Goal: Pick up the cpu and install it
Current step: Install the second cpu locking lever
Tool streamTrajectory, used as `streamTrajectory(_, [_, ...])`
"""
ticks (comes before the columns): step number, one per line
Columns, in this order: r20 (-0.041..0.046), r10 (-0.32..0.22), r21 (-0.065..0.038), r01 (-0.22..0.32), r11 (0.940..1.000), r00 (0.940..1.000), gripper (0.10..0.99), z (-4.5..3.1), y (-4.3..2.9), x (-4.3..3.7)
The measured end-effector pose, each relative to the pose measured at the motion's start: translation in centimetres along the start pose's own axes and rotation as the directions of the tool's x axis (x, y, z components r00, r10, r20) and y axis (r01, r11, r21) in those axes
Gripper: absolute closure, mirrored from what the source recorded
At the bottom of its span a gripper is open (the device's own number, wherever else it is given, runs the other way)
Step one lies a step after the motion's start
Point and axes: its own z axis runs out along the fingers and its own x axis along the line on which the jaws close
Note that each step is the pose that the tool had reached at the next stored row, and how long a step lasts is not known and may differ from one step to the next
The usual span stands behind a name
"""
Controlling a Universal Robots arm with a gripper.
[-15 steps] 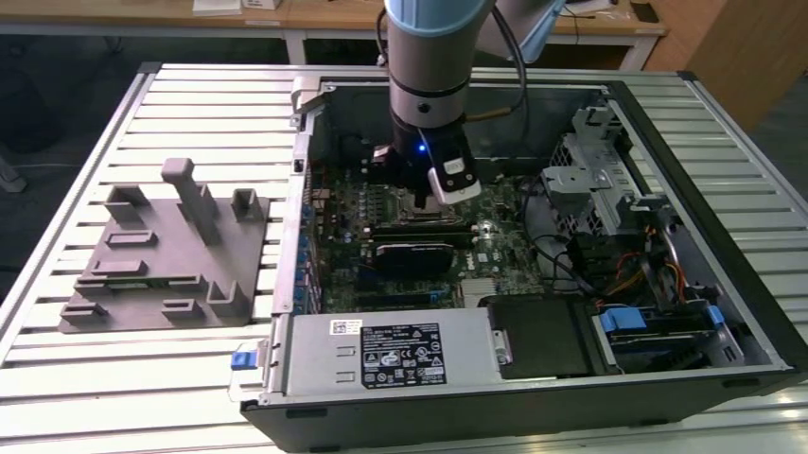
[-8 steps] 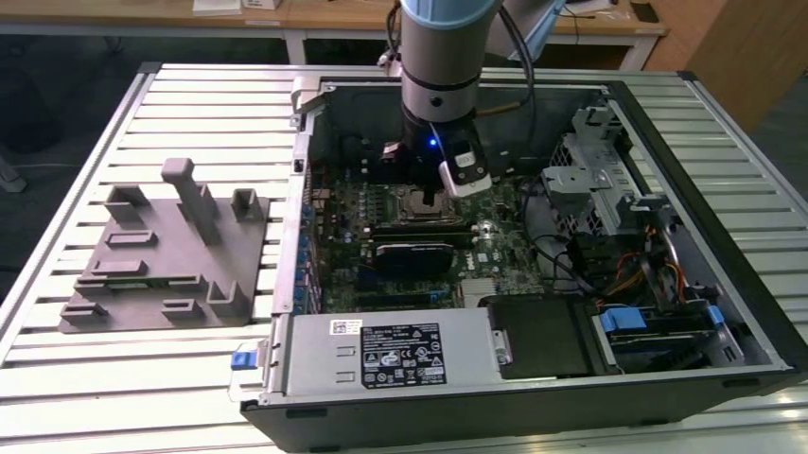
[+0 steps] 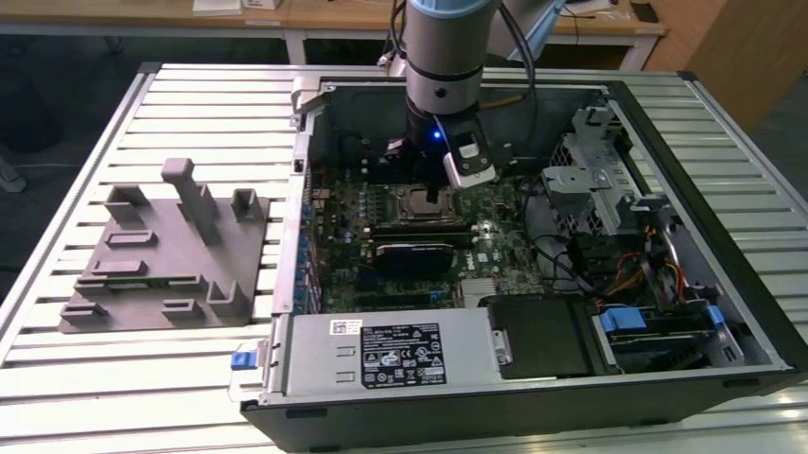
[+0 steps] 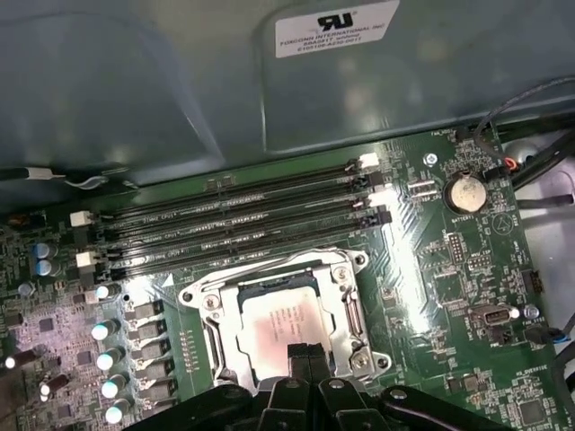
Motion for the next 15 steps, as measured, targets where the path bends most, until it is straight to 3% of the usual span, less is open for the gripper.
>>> streamTrajectory(15, [0.0, 0.0, 0.001, 0.0, 1.0, 1.0, 0.98, 0.16, 0.38, 0.37])
